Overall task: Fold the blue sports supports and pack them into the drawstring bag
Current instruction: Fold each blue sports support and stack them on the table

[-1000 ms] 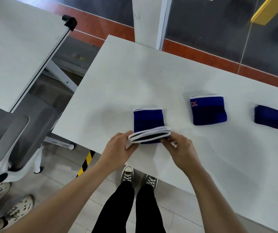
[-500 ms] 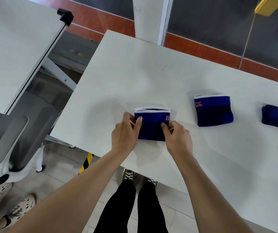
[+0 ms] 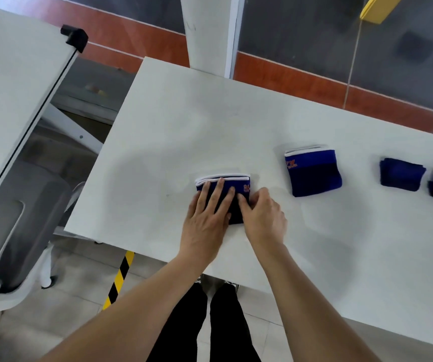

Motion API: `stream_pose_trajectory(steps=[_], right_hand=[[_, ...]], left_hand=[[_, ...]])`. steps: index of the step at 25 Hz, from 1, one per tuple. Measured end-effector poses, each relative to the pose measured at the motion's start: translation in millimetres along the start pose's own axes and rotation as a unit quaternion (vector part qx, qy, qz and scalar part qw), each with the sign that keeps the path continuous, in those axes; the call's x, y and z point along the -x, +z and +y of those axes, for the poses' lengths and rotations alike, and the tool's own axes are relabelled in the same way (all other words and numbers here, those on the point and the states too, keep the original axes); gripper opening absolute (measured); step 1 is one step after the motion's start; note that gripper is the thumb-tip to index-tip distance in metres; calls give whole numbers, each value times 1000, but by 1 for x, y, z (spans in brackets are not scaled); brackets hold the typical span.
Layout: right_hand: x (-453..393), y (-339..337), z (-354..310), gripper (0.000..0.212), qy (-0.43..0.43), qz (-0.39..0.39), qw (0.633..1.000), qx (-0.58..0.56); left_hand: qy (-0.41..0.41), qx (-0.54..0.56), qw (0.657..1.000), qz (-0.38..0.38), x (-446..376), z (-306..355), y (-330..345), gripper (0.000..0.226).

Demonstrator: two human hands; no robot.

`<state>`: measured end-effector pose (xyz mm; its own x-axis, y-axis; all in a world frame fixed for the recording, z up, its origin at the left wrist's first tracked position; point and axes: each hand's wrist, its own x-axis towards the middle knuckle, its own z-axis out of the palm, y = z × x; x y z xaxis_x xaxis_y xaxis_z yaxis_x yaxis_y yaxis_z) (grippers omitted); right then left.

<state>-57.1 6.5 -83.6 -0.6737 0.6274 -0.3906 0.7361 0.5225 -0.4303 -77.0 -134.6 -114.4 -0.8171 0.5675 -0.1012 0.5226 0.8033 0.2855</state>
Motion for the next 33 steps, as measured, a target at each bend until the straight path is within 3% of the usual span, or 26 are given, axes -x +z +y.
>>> stream_pose_trajectory(steps=[5,9,12,15,16,19,21,23,25,28,30,33], right_hand=[[22,6,4,32,87,-9,989,-115],[21,9,-1,25,190,-78,927,-314],[24,-9,-9,5,164,-50,915,-365],[38,-35,-15,5,59,-4,915,-399],[44,-42,-16,7,12,0,918,-397],[52,-54,-4,16,-184,22,944,-273],[47,-64,16,19,-265,33,939,-218],[30,-84,40,25,-235,66,944,-224],[4,-106,63,36,-141,82,957,-238],[-36,-132,80,44,-49,-79,946,-311],[-52,-141,87,42,-57,-112,940,-316],[-70,-150,100,46,-52,-99,938,-327]], left_hand=[[9,-9,1000,-28,-9,-6,-7,61],[9,5,998,-58,-14,-6,-14,62],[-16,113,991,-65,-18,-1,-38,51],[-65,203,977,-30,-25,24,-65,39],[-106,270,956,-43,-28,35,-74,37],[-243,490,836,-33,-45,68,-93,20],[-281,501,819,20,-53,84,-97,9],[-310,527,791,35,-59,104,-94,14],[-329,575,749,23,-63,127,-87,23],[-339,634,695,-6,-70,167,-74,34],[-334,629,702,-1,-76,189,-67,39],[-320,571,756,5,-93,202,-49,38]])
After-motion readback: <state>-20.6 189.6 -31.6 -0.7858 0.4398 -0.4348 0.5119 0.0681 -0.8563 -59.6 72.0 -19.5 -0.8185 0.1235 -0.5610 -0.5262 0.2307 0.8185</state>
